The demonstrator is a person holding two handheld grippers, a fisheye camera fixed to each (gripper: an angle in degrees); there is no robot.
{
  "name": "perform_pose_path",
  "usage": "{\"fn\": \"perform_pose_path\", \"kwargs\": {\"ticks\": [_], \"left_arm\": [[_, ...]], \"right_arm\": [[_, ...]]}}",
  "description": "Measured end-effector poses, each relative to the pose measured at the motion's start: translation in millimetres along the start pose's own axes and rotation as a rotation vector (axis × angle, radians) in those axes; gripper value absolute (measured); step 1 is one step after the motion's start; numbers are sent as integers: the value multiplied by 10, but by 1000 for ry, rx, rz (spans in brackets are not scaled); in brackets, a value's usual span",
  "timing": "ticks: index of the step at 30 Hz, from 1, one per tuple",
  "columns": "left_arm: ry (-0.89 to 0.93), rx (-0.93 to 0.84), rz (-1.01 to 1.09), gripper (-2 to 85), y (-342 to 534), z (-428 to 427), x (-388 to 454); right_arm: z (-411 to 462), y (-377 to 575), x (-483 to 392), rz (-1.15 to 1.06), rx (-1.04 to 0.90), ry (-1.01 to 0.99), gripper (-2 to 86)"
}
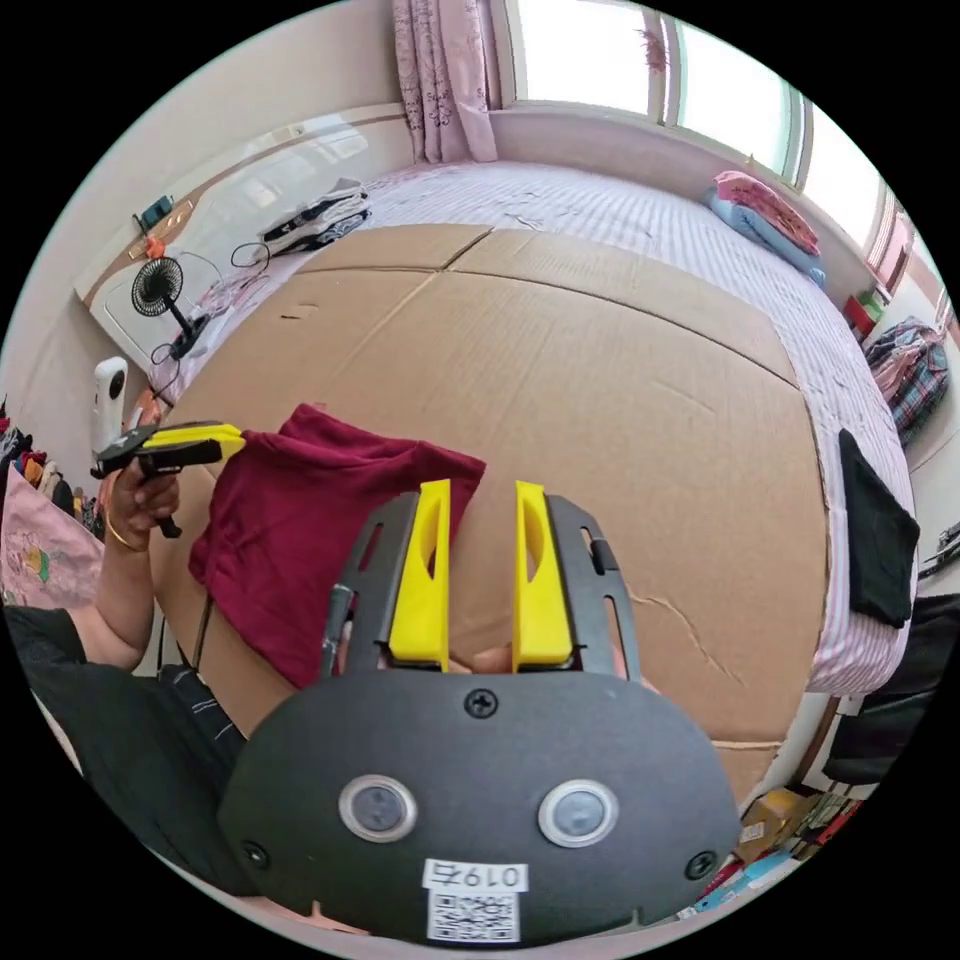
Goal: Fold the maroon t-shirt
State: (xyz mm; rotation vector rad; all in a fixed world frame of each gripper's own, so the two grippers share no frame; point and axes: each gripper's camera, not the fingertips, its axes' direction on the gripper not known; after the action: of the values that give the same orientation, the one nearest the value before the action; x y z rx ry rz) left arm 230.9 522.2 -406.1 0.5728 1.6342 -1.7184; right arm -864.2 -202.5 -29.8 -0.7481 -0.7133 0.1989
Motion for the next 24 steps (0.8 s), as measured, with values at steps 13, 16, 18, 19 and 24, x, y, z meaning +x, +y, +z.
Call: {"fn": "perform_pose_path", "kwargs": {"ticks": [13,16,18,19,24], "left_arm": [[113,24,-92,15,10,69,-205],[141,39,-119,13,24,80,-248],[131,41,-127,13,37,93,-249],[126,40,-130,12,40,97,-250],[75,15,-160,13,41,150,-266]], "right_arm": [[-704,-95,1335,278,25,-670,99],[-824,-105,1519,291,27,-733,87],[-932,-109,1603,275,45,-757,63],[-1015,-108,1657,274,66,-766,42],[-1350,-186,1695,225,78,-646,3]]}}
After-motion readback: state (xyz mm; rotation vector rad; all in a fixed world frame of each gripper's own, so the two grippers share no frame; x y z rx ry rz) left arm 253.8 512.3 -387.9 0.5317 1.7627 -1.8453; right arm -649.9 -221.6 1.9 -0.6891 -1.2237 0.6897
